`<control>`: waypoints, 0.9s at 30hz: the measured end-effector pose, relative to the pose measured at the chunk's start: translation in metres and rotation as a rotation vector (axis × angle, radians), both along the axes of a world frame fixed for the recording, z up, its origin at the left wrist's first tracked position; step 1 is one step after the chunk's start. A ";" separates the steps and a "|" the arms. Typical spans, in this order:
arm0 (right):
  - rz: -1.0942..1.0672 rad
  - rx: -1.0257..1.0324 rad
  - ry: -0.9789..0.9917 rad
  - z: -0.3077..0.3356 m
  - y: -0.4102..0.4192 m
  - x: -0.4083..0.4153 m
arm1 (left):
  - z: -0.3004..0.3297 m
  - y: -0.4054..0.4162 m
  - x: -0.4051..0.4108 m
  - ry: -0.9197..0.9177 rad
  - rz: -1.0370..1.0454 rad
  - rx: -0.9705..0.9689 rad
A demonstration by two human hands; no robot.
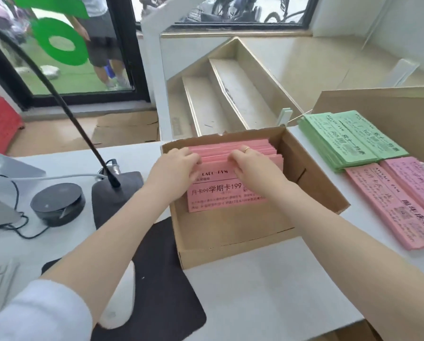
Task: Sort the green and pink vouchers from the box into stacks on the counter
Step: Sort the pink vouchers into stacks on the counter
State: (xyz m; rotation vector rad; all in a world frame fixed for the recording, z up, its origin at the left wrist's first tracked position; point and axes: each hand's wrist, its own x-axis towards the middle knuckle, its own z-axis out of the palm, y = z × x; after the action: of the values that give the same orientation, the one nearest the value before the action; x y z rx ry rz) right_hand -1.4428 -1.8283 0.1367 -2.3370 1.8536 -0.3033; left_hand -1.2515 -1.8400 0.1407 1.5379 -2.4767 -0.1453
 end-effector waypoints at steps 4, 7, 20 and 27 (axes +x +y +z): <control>-0.046 -0.024 0.097 -0.006 -0.007 0.007 | 0.000 -0.010 -0.003 -0.055 -0.083 0.042; -0.078 -0.061 0.112 -0.007 -0.004 0.006 | -0.002 -0.012 -0.004 -0.093 -0.109 0.016; 0.059 -0.039 0.220 -0.001 0.013 -0.015 | -0.004 0.000 -0.005 -0.059 -0.137 0.159; -0.038 -0.170 0.178 0.019 0.029 -0.032 | 0.012 0.025 -0.012 0.575 -0.002 0.243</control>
State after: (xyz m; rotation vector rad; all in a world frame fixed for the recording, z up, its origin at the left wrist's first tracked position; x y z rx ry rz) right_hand -1.4744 -1.7990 0.1553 -2.5168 2.0287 -0.2748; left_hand -1.2633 -1.8149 0.1525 1.3310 -2.0514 -0.7939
